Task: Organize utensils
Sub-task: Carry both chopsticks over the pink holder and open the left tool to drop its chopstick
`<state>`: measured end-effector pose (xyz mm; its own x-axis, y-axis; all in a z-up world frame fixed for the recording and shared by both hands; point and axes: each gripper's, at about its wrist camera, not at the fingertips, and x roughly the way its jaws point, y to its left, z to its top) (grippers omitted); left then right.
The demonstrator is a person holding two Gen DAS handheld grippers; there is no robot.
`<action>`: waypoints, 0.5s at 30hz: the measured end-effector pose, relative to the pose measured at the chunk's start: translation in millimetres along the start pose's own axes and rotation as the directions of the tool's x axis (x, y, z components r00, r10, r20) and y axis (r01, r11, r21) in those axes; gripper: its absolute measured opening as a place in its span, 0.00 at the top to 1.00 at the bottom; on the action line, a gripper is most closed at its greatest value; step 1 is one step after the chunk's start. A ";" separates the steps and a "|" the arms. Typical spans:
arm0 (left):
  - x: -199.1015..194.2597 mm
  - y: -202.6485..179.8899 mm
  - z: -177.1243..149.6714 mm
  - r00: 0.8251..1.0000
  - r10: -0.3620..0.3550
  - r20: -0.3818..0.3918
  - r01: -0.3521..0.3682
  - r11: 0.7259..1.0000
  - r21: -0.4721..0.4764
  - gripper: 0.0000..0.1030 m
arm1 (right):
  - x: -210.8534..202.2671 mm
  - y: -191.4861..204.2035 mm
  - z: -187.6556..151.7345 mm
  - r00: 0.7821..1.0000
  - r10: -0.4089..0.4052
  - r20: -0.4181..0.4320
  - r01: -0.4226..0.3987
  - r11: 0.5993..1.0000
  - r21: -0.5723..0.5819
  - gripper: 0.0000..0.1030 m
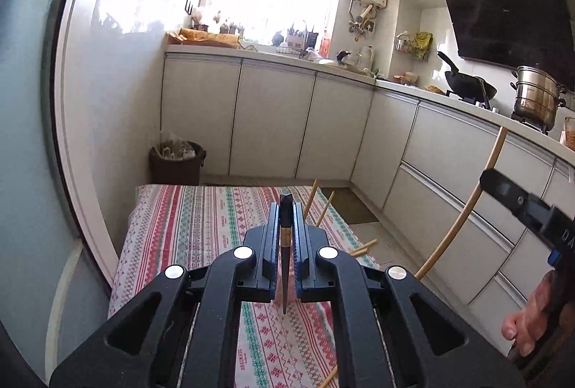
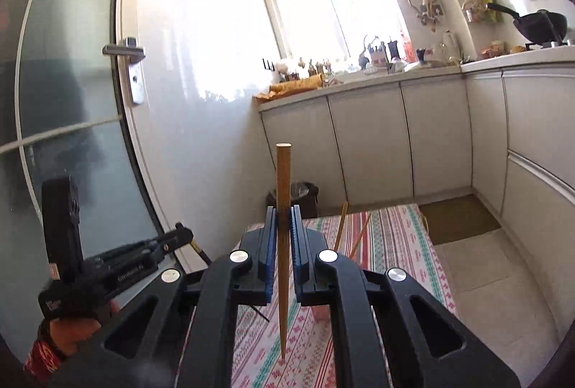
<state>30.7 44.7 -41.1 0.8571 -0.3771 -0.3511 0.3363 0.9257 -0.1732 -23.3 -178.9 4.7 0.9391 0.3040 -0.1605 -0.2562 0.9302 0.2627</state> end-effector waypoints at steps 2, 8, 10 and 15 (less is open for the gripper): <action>8.9 -6.0 14.9 1.000 -0.002 0.023 0.002 1.000 0.014 0.95 | 3.9 -4.4 21.2 0.998 -0.012 0.059 0.013 1.000 -0.009 0.92; 56.2 -19.2 38.1 0.999 -0.013 0.040 0.012 0.999 0.039 0.95 | 37.4 -28.8 56.8 0.986 -0.029 0.163 0.029 1.000 0.003 0.92; 77.7 -20.0 37.3 1.000 -0.015 0.027 0.014 0.999 0.043 0.95 | 52.2 -36.5 60.1 0.984 -0.036 0.172 0.037 0.999 -0.002 0.92; 132.4 -14.1 18.8 0.998 -0.015 -0.055 0.018 0.999 0.039 0.94 | 96.0 -51.7 39.6 0.988 -0.049 0.144 0.054 0.998 -0.034 0.92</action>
<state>146.8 -17.7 -67.8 0.8290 -0.3925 -0.3984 0.3662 0.9194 -0.1437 89.2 -206.0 13.4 0.9737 0.2253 -0.0341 -0.2125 0.9519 0.2209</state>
